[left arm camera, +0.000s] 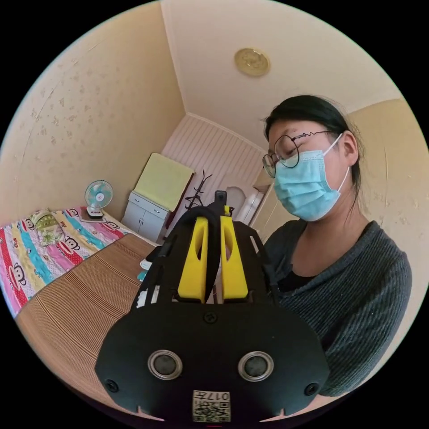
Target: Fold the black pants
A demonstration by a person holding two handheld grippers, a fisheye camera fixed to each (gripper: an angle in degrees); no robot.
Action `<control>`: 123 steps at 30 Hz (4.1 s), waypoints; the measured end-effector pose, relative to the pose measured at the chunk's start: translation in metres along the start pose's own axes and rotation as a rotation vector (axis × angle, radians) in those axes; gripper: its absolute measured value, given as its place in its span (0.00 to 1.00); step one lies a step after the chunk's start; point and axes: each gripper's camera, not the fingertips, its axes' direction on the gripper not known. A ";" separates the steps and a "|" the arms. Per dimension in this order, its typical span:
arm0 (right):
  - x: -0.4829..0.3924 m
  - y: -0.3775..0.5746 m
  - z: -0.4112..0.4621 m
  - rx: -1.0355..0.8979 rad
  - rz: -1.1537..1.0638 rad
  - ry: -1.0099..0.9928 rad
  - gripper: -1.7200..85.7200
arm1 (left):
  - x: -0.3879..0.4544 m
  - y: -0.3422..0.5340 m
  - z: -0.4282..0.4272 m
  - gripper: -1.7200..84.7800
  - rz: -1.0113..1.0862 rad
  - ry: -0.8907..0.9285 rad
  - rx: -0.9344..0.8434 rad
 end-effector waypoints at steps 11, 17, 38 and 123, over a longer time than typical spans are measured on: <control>0.419 0.026 0.085 -0.382 0.691 0.265 0.03 | -0.385 0.050 0.053 0.07 -0.789 -0.349 -0.310; 0.499 0.071 0.086 -0.332 0.789 0.366 0.04 | -0.468 0.112 0.051 0.07 -0.852 -0.474 -0.400; 0.649 0.147 -0.037 -0.375 1.045 0.310 0.20 | -0.487 0.272 -0.020 0.22 -1.296 -0.476 -0.096; 0.300 0.381 -0.258 0.654 1.377 0.812 0.13 | -0.209 0.403 0.051 0.03 -0.666 -0.234 -0.325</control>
